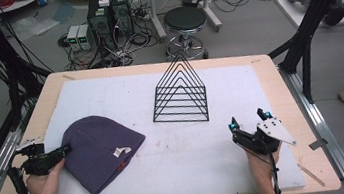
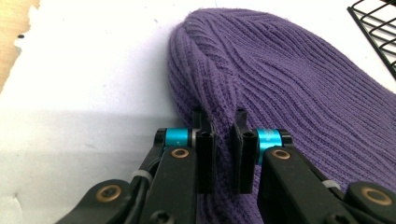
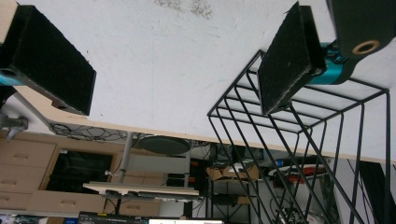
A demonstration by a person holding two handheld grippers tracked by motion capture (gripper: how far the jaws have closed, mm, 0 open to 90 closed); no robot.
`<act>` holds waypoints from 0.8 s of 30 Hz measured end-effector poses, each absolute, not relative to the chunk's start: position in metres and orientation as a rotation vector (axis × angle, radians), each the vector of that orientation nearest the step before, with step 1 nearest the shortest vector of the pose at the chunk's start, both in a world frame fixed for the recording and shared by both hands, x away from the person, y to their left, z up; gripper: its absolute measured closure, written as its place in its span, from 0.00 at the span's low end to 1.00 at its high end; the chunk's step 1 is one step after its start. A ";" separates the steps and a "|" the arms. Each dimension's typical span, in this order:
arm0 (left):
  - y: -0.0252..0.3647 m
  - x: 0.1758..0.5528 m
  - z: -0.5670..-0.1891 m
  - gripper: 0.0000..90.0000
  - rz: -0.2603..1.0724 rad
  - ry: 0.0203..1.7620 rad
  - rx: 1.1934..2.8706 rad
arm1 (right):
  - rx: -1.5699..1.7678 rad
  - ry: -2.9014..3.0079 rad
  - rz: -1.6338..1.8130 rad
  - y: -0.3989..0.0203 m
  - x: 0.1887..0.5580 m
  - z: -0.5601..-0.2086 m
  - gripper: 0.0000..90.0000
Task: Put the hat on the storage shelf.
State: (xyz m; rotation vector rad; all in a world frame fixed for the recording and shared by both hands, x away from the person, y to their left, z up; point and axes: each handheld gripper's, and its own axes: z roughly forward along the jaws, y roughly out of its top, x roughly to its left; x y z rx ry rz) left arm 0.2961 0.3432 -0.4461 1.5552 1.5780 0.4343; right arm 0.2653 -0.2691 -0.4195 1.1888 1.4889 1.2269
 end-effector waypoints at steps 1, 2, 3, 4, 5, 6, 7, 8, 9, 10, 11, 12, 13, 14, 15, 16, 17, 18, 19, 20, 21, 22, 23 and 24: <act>0.343 0.296 -0.446 0.92 0.435 1.576 1.555 | 1.189 1.489 1.227 -0.269 0.265 -0.420 0.12; 0.343 0.296 -0.446 0.92 0.438 1.570 1.553 | 1.193 1.490 1.228 -0.269 0.265 -0.419 0.12; 0.343 0.296 -0.446 0.92 0.440 1.567 1.553 | 1.192 1.490 1.229 -0.269 0.265 -0.419 0.12; 0.342 0.295 -0.445 0.92 0.442 1.561 1.552 | 1.192 1.490 1.228 -0.269 0.265 -0.419 0.12; 0.342 0.295 -0.445 0.92 0.444 1.558 1.555 | 1.191 1.491 1.227 -0.269 0.265 -0.420 0.12; 0.342 0.295 -0.445 0.92 0.446 1.552 1.554 | 1.193 1.492 1.228 -0.269 0.265 -0.420 0.12; 0.342 0.295 -0.445 0.92 0.449 1.546 1.552 | 1.193 1.492 1.228 -0.269 0.265 -0.420 0.12; 0.342 0.294 -0.444 0.92 0.455 1.535 1.545 | 1.192 1.493 1.227 -0.269 0.265 -0.420 0.12; 0.342 0.294 -0.443 0.92 0.460 1.529 1.541 | 1.191 1.493 1.226 -0.269 0.266 -0.420 0.12; 0.342 0.293 -0.442 0.92 0.473 1.515 1.536 | 1.189 1.494 1.225 -0.269 0.266 -0.420 0.12; 0.341 0.293 -0.442 0.92 0.482 1.505 1.533 | 1.192 1.493 1.226 -0.269 0.265 -0.420 0.12; 0.341 0.293 -0.441 0.92 0.483 1.497 1.537 | 1.192 1.492 1.226 -0.269 0.265 -0.419 0.12; 0.340 0.293 -0.441 0.92 0.487 1.489 1.540 | 1.190 1.490 1.225 -0.269 0.265 -0.419 0.12; 0.340 0.292 -0.441 0.92 0.493 1.482 1.541 | 1.185 1.488 1.225 -0.269 0.265 -0.419 0.12; 0.340 0.292 -0.441 0.92 0.497 1.472 1.544 | 1.182 1.489 1.224 -0.269 0.265 -0.419 0.12; 0.339 0.292 -0.440 0.92 0.504 1.459 1.544 | 1.182 1.489 1.224 -0.269 0.265 -0.419 0.12; 0.339 0.292 -0.439 0.92 0.512 1.445 1.545 | 1.185 1.489 1.222 -0.268 0.265 -0.419 0.12; 0.338 0.291 -0.437 0.92 0.522 1.426 1.547 | 1.185 1.489 1.222 -0.268 0.265 -0.419 0.12; 0.337 0.290 -0.436 0.91 0.534 1.404 1.553 | 1.185 1.490 1.223 -0.268 0.265 -0.419 0.12; 0.336 0.290 -0.434 0.91 0.542 1.380 1.559 | 1.185 1.490 1.223 -0.268 0.265 -0.419 0.12; 0.335 0.290 -0.433 0.91 0.550 1.356 1.569 | 1.183 1.490 1.219 -0.269 0.265 -0.419 0.12; 0.333 0.289 -0.431 0.91 0.562 1.334 1.570 | 1.183 1.490 1.219 -0.269 0.265 -0.419 0.12; 0.332 0.288 -0.429 0.91 0.572 1.314 1.569 | 1.185 1.491 1.218 -0.269 0.265 -0.419 0.12; 0.330 0.287 -0.428 0.91 0.584 1.295 1.569 | 1.185 1.491 1.218 -0.269 0.265 -0.419 0.12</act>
